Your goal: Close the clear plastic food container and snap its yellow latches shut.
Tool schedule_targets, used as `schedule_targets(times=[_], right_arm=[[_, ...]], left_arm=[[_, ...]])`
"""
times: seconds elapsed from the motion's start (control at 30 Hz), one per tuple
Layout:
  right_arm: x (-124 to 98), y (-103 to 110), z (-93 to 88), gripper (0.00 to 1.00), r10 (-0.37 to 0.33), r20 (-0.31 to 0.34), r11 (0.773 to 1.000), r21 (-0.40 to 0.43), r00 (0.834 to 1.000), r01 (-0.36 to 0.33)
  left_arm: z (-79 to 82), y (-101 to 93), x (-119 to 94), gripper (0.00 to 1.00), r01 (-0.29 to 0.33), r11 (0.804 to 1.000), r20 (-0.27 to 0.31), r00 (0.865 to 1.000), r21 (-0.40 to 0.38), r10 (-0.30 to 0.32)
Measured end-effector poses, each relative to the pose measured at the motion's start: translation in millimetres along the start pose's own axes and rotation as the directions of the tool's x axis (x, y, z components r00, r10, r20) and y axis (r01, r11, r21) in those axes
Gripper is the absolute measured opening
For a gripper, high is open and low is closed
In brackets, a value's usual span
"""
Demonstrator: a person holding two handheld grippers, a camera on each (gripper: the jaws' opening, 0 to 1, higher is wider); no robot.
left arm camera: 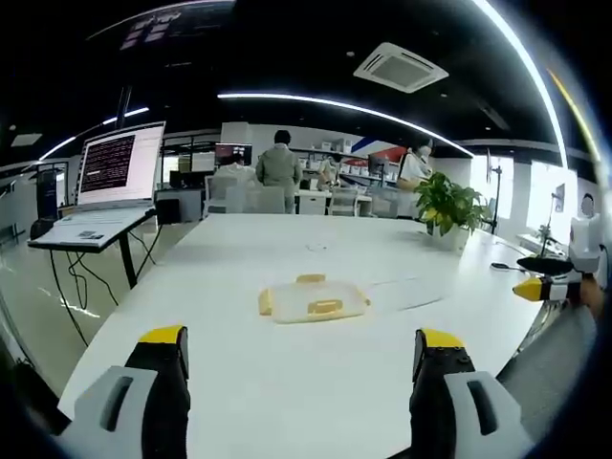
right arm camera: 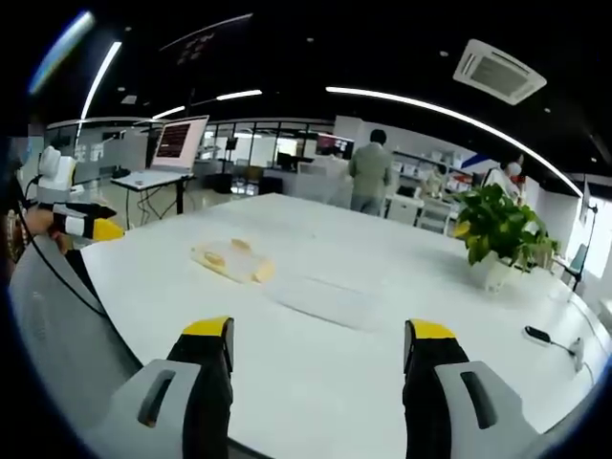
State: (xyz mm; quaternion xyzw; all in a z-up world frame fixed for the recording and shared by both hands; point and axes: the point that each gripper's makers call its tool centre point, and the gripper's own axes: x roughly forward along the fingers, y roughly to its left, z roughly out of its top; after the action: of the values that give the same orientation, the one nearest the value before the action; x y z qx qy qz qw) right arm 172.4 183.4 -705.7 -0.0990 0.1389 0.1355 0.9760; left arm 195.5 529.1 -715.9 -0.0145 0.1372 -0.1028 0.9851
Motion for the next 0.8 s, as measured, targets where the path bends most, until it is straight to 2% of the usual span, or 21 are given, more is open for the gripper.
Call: schedule_targets(times=[0.8], right_arm=[[1.0,-0.3,0.1,0.7,-0.001,-0.005,1.0,-0.005,1.0,0.001]], left_arm=[[1.1,0.9,0.1,0.94,-0.004,1.0,0.0,1.0,-0.002,0.004]])
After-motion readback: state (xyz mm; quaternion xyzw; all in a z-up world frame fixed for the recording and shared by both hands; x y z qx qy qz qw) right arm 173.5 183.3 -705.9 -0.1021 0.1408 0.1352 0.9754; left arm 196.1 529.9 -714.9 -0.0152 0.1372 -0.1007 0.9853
